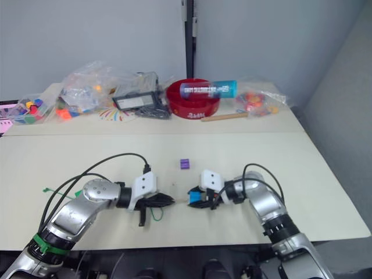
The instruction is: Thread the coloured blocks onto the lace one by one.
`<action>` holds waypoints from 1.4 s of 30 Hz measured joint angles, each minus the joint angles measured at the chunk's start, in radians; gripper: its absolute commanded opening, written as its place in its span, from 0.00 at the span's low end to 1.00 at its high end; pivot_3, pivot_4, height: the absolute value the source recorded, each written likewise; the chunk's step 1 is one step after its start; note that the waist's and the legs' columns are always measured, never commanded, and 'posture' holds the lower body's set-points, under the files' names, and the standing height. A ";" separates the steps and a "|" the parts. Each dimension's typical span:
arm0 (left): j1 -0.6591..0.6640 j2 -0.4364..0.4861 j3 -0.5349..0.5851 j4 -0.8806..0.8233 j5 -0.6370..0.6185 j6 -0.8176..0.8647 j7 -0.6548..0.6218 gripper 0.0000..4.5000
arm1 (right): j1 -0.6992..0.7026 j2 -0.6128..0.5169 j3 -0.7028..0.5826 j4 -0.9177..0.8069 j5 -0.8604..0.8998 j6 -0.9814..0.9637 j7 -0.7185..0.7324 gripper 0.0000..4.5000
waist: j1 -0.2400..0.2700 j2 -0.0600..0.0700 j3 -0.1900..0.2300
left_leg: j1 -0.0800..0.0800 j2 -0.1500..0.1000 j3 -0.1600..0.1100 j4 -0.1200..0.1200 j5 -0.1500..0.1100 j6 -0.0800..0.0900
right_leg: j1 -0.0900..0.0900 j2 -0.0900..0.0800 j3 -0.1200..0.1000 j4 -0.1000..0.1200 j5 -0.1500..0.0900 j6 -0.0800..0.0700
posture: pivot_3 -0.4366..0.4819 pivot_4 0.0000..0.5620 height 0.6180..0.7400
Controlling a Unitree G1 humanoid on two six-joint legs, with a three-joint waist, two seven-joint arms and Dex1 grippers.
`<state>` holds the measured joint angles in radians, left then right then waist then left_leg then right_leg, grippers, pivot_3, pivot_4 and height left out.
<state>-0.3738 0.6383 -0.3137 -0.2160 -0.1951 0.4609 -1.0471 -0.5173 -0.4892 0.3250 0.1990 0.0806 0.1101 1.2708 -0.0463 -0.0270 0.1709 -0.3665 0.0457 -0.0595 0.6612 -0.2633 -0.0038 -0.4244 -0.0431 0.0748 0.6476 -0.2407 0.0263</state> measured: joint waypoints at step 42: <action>-0.082 -0.107 -0.029 0.084 0.021 -0.012 -0.054 0.43 | 0.031 -0.017 0.039 -0.168 -0.025 0.177 -0.051 0.31 | 0.000 0.000 0.000 | 0.001 0.000 -0.001 0.001 0.000 0.000 | 0.002 0.000 0.000 0.000 0.000 0.000 | 0.48 0.27 0.92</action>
<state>-0.4553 0.5316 -0.3423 -0.1319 -0.1737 0.4484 -1.1006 -0.4865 -0.5059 0.3643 0.0310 0.0552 0.2872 1.2202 -0.0462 -0.0270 0.1705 -0.3659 0.0454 -0.0601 0.6625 -0.2633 -0.0038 -0.4229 -0.0431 0.0746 0.6477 -0.2408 0.0265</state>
